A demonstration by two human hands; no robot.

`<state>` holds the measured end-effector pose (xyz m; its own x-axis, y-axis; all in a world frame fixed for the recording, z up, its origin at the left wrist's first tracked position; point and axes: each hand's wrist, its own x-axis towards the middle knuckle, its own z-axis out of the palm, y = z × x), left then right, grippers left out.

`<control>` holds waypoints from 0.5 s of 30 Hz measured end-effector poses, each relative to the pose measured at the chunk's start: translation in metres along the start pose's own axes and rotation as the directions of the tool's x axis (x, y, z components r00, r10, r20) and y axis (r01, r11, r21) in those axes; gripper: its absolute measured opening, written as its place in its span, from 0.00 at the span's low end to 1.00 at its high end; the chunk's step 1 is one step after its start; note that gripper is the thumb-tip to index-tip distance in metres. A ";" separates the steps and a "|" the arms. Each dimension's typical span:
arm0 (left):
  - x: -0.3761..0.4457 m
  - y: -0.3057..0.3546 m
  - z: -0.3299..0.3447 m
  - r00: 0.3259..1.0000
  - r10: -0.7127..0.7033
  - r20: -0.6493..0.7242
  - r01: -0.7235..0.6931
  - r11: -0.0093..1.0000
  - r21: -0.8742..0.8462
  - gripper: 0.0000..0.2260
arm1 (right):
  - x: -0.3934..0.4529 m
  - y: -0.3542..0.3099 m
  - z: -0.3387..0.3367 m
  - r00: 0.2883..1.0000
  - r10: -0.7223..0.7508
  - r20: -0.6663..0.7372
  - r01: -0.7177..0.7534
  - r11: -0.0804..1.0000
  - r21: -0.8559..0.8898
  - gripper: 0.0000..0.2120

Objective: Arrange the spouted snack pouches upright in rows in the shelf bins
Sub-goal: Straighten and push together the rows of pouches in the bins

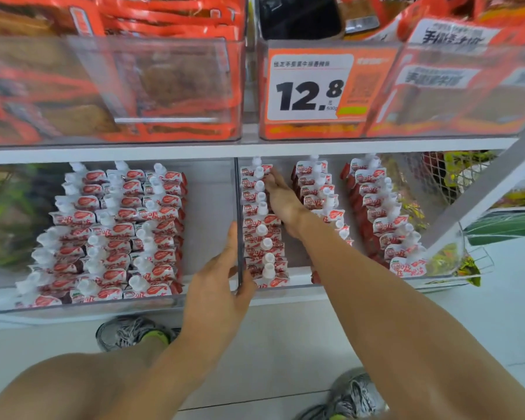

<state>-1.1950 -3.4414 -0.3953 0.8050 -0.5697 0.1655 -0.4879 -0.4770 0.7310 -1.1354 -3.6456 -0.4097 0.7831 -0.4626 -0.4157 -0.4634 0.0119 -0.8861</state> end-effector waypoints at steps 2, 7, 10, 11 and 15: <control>-0.001 0.000 -0.001 1.000 -0.003 0.000 0.003 1.000 -0.011 0.38 | -0.001 -0.001 0.001 1.000 -0.012 -0.011 0.011 1.000 -0.026 0.23; -0.002 0.002 0.000 1.000 -0.005 -0.009 0.005 1.000 0.008 0.38 | -0.007 -0.007 -0.001 0.999 0.029 0.018 -0.029 0.999 0.020 0.25; -0.001 0.002 -0.003 0.999 -0.037 0.004 0.037 0.999 -0.031 0.37 | -0.019 -0.005 -0.013 1.000 0.015 0.020 -0.015 1.000 0.026 0.28; -0.001 0.003 -0.003 0.999 -0.048 -0.001 0.048 0.998 -0.031 0.36 | -0.025 -0.001 -0.012 1.000 0.005 0.031 -0.005 1.000 -0.004 0.29; -0.003 0.008 -0.001 0.998 -0.053 -0.015 0.054 0.998 0.020 0.38 | -0.044 0.015 0.009 0.996 -0.033 0.086 0.040 0.996 -0.078 0.33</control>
<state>-1.2010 -3.4436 -0.3892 0.8350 -0.5330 0.1365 -0.4506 -0.5201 0.7255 -1.1730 -3.6175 -0.4062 0.8309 -0.3846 -0.4020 -0.4625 -0.0758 -0.8834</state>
